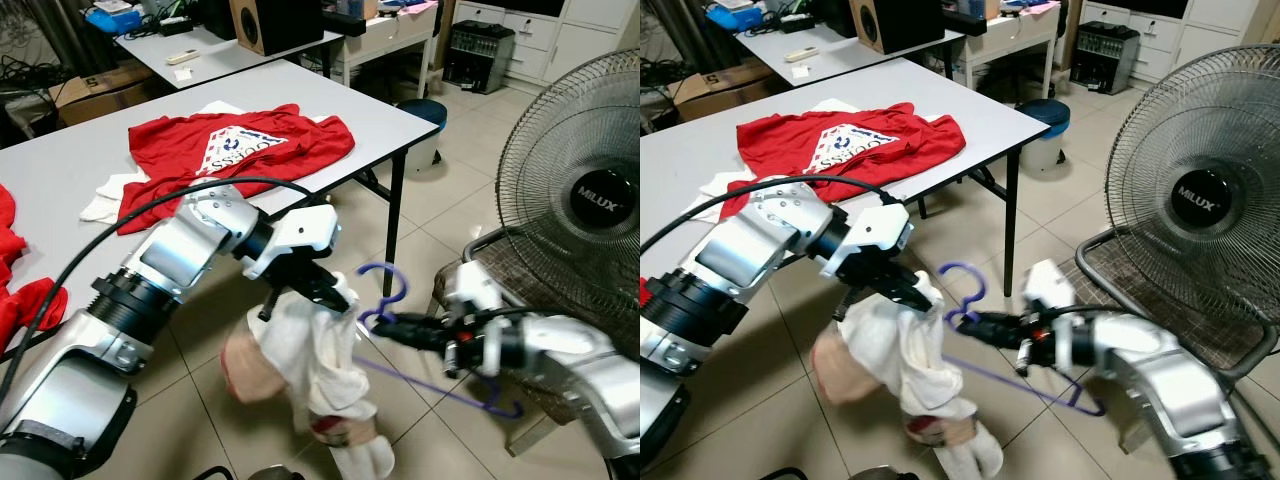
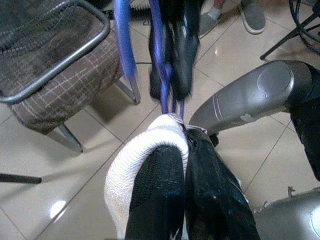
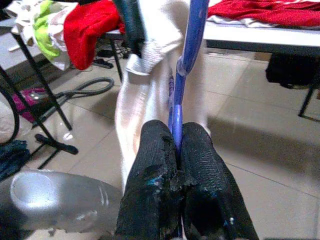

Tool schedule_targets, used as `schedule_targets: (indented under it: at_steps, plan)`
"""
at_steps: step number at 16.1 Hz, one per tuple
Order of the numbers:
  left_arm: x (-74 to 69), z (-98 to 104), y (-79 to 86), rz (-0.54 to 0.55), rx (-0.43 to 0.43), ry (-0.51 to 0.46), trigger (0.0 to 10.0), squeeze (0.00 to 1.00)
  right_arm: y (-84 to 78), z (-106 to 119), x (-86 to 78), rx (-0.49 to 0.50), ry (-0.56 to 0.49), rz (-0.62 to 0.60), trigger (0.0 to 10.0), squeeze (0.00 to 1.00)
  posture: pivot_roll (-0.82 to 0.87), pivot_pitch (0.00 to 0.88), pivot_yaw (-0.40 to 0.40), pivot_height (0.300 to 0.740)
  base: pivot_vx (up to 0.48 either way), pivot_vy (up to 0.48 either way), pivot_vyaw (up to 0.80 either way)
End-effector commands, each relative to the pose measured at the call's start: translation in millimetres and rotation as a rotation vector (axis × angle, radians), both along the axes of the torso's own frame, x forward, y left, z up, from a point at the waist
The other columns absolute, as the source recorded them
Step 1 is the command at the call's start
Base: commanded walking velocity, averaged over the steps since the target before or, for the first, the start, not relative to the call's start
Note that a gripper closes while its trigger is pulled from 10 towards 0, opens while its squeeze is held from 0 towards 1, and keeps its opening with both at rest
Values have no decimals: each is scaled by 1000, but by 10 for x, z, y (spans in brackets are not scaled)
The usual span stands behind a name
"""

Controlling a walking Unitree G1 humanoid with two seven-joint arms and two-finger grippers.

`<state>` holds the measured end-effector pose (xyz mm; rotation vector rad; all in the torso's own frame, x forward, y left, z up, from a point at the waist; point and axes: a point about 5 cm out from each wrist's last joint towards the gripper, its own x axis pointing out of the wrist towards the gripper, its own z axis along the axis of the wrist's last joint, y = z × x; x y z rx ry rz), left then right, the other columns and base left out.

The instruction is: Hang hanger

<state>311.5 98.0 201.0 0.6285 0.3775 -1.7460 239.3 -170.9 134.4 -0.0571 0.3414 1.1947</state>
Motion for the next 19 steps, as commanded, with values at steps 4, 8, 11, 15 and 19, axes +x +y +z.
schedule_targets:
  at_steps: [4,8,11,15,19]
  plan:
    - [16,120,45,15,-17,-31,0,0,-151,137,43,113,-19,-113,10000,0,-140,0,110,740,0,0,0]
    - [3,65,29,19,-13,-30,0,0,-81,288,139,322,-17,-239,10000,0,-153,0,110,740,0,0,0]
    - [-27,16,4,25,-18,-39,0,0,-32,348,339,483,48,-440,10000,0,-159,0,111,740,0,0,0]
    - [-124,5,-44,35,-105,9,0,0,129,477,634,711,149,-711,10000,0,-161,0,110,740,0,0,0]
    - [-245,99,-180,13,-246,88,0,0,180,550,873,960,291,-916,10000,0,-153,0,106,740,0,0,0]
